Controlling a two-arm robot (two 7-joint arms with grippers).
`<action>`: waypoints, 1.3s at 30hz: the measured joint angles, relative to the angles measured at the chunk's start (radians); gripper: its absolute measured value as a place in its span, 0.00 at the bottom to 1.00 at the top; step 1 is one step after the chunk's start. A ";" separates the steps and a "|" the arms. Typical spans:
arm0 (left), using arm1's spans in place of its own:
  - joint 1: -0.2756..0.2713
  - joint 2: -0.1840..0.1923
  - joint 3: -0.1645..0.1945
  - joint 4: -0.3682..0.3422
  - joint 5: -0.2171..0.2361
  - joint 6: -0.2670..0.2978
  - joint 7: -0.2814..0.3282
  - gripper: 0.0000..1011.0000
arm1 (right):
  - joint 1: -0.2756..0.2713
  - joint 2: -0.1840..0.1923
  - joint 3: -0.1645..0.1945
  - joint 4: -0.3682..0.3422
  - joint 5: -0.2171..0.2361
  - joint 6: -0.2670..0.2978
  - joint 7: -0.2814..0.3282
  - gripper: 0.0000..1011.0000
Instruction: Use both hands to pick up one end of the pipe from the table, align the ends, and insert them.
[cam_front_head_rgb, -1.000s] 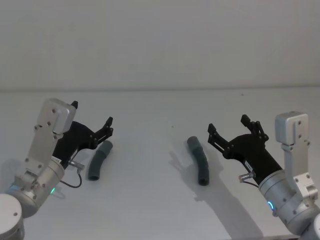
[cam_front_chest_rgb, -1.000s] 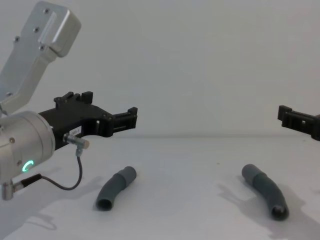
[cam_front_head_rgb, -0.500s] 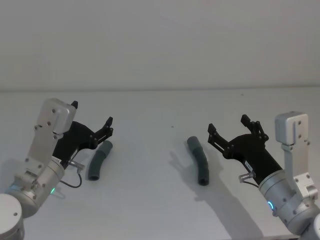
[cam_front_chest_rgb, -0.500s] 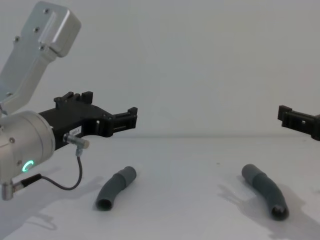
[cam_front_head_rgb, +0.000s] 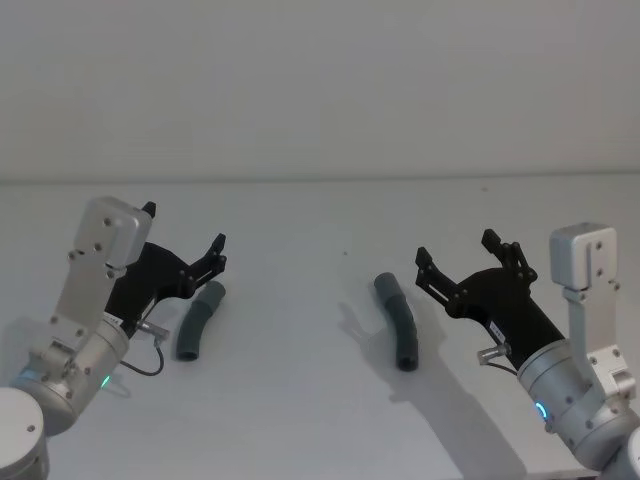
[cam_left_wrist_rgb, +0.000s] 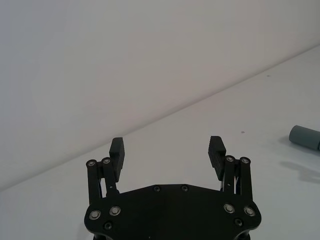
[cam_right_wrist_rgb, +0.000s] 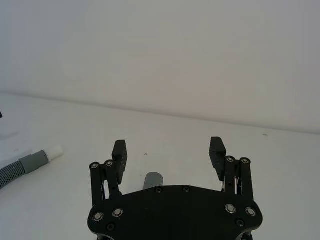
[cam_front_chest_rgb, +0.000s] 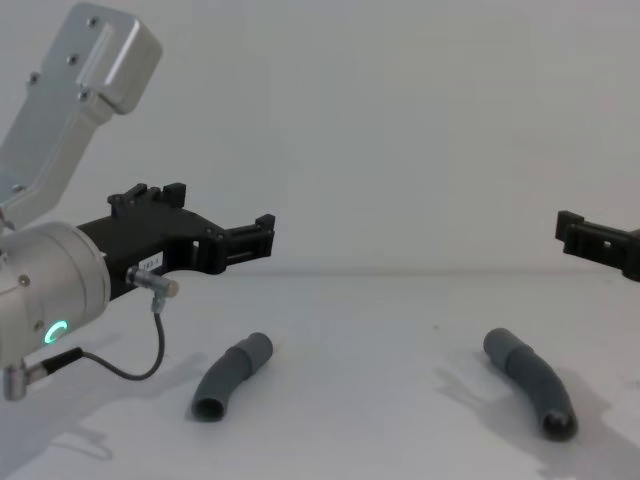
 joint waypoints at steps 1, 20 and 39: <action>0.000 0.000 0.000 0.000 0.000 0.000 0.000 0.99 | 0.000 0.000 0.000 0.000 0.000 0.000 0.000 0.99; -0.001 -0.003 0.000 0.001 0.000 0.000 0.000 0.99 | 0.000 0.000 0.000 0.000 0.000 0.000 0.000 0.99; -0.030 -0.092 0.004 0.030 -0.033 0.176 0.033 0.99 | 0.000 0.000 0.000 0.000 0.000 0.000 0.000 0.99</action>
